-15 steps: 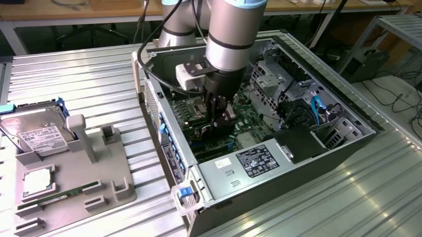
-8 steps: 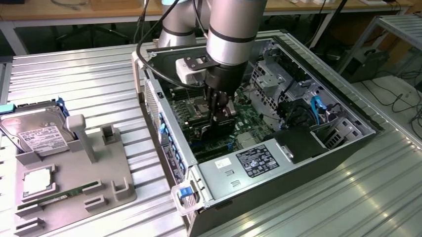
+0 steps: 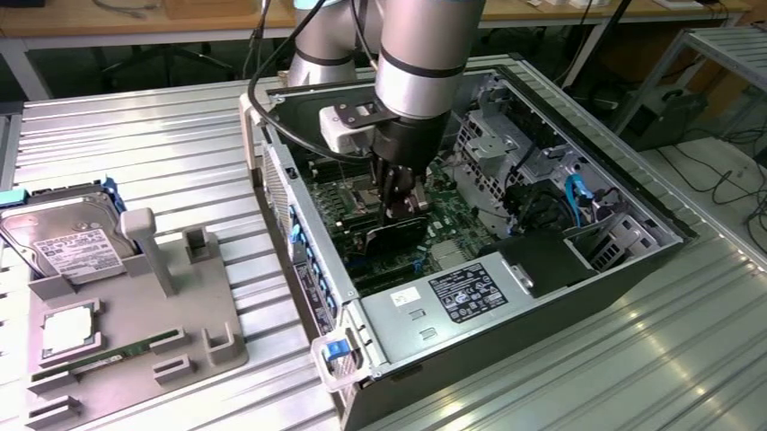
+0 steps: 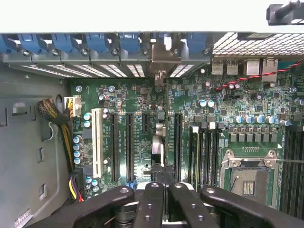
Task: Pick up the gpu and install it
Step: 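Insert the gpu into the slot, then press down on the gpu until it lock into place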
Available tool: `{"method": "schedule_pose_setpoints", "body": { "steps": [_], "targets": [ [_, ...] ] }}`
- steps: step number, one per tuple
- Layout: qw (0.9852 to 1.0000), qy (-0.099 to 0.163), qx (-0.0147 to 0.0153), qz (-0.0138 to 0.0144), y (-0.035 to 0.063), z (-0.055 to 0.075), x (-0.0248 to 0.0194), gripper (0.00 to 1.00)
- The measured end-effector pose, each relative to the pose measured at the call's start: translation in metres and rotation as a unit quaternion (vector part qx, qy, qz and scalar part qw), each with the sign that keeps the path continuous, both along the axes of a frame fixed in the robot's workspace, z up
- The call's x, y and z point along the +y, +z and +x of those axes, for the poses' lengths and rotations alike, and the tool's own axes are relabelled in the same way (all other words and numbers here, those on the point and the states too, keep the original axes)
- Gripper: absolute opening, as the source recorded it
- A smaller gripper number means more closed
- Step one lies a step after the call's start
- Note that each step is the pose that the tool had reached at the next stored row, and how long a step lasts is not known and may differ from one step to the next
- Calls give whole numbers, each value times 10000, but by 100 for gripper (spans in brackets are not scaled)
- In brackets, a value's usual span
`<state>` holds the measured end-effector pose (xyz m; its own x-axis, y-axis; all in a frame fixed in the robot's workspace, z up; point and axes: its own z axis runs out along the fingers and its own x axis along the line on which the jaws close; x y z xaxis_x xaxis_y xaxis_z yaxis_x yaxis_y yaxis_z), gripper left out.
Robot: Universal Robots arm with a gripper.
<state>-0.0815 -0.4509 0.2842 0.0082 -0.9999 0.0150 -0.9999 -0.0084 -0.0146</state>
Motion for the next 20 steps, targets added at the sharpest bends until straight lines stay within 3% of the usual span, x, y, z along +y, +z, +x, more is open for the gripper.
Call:
{"method": "schedule_pose_setpoints", "body": {
  "steps": [13,20],
  "targets": [
    [10000,1,0,0,0,-6,0,11],
    [10000,49,0,1,-1,-130,0,11]
  ]
}}
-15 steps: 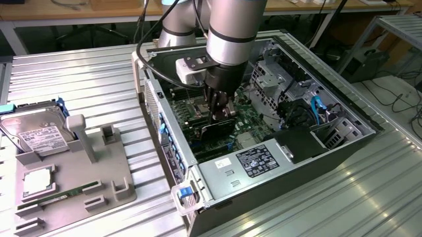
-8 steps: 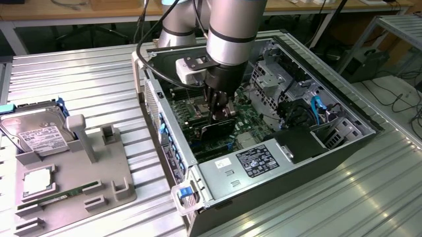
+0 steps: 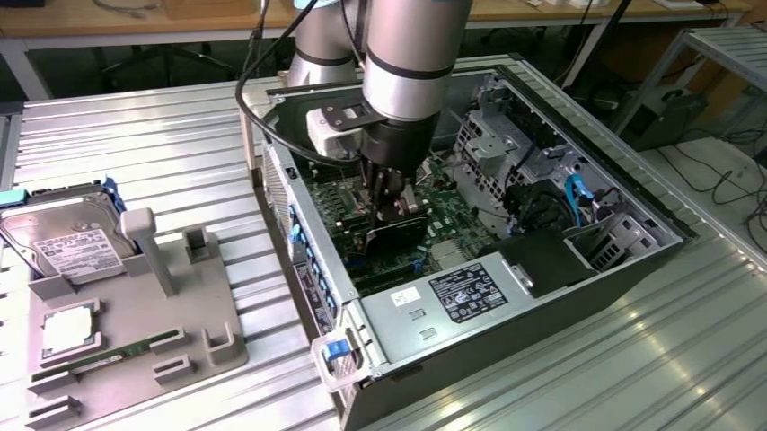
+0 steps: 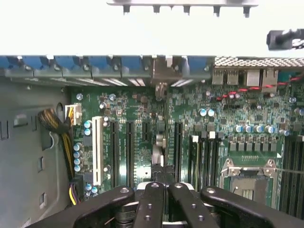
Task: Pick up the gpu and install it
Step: 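Press down on the gpu until it lock into place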
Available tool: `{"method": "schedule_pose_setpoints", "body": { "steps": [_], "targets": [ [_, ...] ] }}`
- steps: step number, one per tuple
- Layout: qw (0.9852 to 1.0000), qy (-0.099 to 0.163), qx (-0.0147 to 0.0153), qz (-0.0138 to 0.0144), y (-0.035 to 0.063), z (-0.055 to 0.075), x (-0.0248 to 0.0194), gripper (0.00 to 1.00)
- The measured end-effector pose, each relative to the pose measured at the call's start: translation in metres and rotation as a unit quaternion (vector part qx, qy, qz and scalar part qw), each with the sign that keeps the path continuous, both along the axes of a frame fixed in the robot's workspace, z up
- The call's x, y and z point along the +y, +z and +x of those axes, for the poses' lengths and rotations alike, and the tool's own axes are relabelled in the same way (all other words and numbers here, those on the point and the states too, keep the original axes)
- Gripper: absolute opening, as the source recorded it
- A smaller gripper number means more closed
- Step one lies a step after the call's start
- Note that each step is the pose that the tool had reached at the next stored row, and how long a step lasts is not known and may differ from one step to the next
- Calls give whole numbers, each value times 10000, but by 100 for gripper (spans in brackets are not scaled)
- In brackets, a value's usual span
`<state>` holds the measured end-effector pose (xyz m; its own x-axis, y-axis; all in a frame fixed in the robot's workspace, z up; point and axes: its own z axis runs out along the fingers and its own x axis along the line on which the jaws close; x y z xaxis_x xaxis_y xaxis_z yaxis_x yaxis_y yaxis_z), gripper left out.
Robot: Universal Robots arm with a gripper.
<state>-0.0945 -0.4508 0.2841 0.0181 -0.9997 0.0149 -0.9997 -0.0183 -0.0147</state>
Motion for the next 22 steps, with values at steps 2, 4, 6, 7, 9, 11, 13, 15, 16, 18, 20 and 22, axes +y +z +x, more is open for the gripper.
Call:
{"method": "schedule_pose_setpoints", "body": {
  "steps": [2,4,6,7,9,11,13,15,16,18,20,22],
  "targets": [
    [10000,0,0,0,-2,-24,3,11],
    [10000,0,1,-1,-7,-62,6,11],
    [10000,1,1,-1,-21,-68,10,11],
    [10000,1,1,-1,-29,-68,13,11],
    [10000,0,1,-1,-41,-74,28,11],
    [10000,4,1,-1,-41,-83,36,11],
    [10000,5,1,-1,-42,-97,37,11],
    [10000,8,1,0,-45,-122,37,11],
    [10000,9,1,-1,-46,-144,37,11],
    [10000,12,1,0,-57,-153,37,11],
    [10000,13,1,-1,-84,-154,37,11],
    [10000,13,6,-4,-127,-155,37,11]
  ]
}}
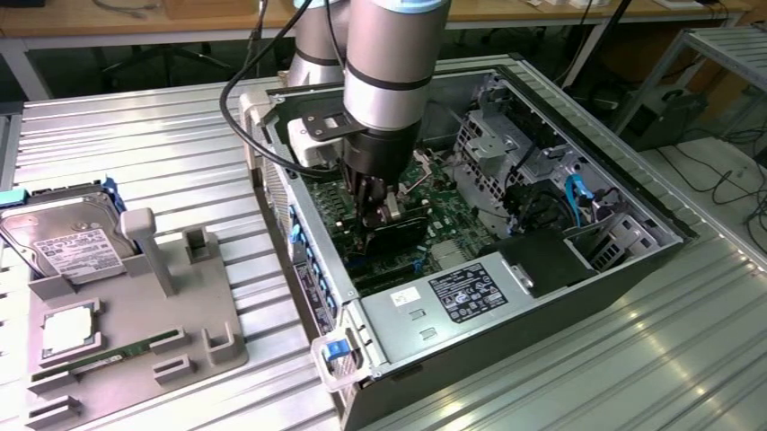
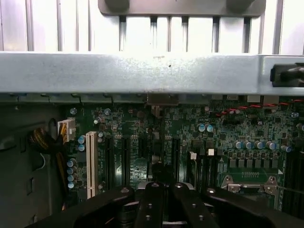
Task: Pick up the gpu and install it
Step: 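Press down on the gpu until it lock into place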
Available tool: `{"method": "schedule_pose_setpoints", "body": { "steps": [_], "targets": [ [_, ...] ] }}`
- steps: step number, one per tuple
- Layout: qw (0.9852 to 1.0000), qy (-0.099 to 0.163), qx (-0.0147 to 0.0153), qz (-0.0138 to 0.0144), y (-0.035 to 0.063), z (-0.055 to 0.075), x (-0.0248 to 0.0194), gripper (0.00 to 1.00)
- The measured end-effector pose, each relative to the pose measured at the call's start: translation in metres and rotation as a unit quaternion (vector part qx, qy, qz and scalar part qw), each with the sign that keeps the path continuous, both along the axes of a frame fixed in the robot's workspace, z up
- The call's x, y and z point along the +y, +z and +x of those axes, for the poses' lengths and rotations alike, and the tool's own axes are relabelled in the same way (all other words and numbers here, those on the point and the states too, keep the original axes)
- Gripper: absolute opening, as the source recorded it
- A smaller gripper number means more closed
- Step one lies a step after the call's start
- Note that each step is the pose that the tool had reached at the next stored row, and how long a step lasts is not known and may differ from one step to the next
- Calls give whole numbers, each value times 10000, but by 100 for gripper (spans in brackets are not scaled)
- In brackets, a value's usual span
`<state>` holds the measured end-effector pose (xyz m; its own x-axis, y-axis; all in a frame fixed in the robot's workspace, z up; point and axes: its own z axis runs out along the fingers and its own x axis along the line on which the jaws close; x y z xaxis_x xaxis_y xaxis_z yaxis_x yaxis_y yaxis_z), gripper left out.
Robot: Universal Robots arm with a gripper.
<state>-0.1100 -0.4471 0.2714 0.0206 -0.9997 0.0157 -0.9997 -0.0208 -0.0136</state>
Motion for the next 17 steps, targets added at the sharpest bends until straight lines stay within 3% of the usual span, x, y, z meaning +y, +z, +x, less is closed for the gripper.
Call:
{"method": "schedule_pose_setpoints", "body": {
  "steps": [5,8,17],
  "targets": [
    [10000,2,5,0,-49,0,1,11],
    [10000,2,-5,16,-10,2,4,11],
    [10000,2,4,2,99,2,1,11]
  ]
}}
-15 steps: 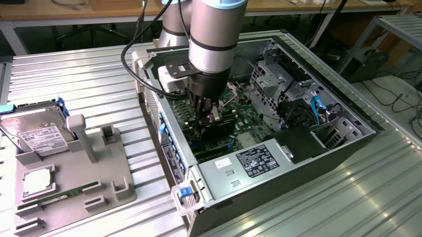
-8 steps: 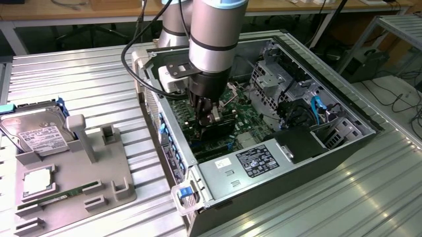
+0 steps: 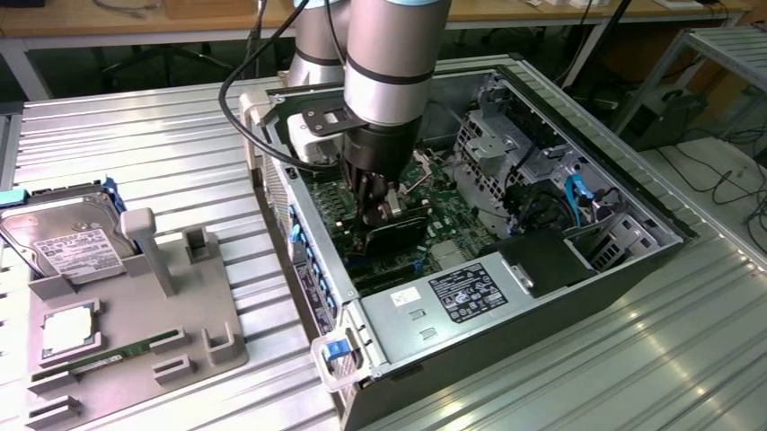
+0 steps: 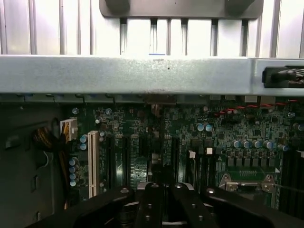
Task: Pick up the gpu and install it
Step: 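Press down on the gpu until it lock into place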
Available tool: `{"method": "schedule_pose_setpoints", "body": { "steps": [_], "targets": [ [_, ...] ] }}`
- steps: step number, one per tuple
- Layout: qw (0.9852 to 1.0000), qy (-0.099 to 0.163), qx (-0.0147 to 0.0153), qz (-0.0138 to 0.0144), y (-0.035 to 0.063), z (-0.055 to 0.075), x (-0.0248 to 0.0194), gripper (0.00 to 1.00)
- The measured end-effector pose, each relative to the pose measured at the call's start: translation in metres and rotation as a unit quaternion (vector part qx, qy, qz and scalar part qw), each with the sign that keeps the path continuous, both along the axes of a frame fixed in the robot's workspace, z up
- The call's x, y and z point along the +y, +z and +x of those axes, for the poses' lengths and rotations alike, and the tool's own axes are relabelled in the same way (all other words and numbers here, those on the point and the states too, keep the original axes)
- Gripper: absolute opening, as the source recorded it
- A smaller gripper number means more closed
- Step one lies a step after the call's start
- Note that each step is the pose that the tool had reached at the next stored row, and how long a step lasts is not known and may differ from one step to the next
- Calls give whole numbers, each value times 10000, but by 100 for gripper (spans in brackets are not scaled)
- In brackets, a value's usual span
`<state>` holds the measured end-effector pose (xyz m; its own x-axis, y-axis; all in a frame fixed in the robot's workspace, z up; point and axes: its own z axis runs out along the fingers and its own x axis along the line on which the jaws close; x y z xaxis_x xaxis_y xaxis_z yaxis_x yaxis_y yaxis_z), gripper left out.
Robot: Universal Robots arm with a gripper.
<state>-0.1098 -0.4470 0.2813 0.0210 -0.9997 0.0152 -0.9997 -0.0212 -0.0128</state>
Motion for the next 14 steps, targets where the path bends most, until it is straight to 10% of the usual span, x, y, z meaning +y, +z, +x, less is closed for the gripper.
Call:
{"method": "schedule_pose_setpoints", "body": {
  "steps": [14],
  "targets": [
    [10000,39,0,0,0,0,0,11]
  ]
}}
